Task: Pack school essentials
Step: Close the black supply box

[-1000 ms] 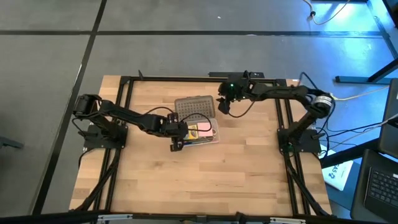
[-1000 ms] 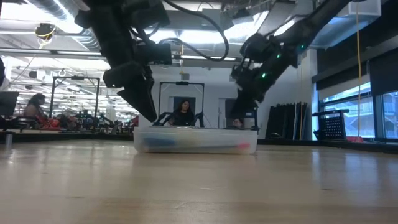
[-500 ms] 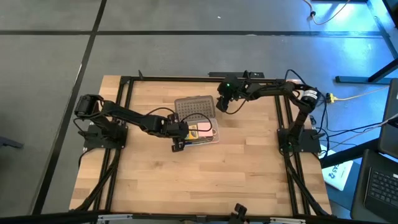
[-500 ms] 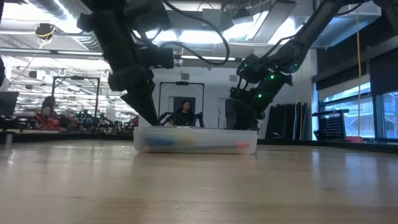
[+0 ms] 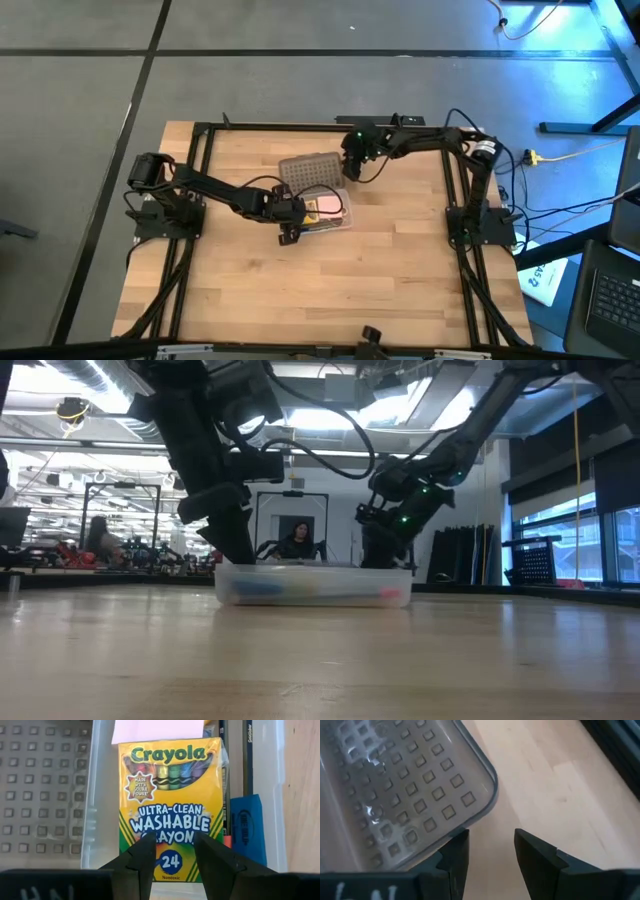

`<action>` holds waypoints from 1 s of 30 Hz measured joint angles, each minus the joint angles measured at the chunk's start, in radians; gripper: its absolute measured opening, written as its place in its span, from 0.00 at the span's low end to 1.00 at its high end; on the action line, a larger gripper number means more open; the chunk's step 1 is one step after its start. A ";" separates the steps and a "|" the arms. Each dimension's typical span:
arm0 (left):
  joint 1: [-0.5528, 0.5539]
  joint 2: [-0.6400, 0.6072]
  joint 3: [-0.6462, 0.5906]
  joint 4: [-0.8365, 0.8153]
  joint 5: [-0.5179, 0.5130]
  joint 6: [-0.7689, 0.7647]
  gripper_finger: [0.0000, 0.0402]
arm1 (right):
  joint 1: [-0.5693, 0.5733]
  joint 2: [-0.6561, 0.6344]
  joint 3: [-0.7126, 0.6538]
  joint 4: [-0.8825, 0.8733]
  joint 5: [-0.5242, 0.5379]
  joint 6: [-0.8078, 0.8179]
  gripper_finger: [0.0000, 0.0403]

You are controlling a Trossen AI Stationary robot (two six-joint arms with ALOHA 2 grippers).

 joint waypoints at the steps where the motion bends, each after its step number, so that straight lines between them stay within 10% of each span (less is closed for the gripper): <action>1: 0.000 0.000 0.000 0.000 -0.001 0.001 0.32 | 0.000 0.003 0.007 0.000 -0.001 0.000 0.40; 30: 0.025 0.002 -0.001 -0.016 0.050 0.003 0.32 | 0.021 0.007 0.024 -0.014 -0.042 -0.236 0.39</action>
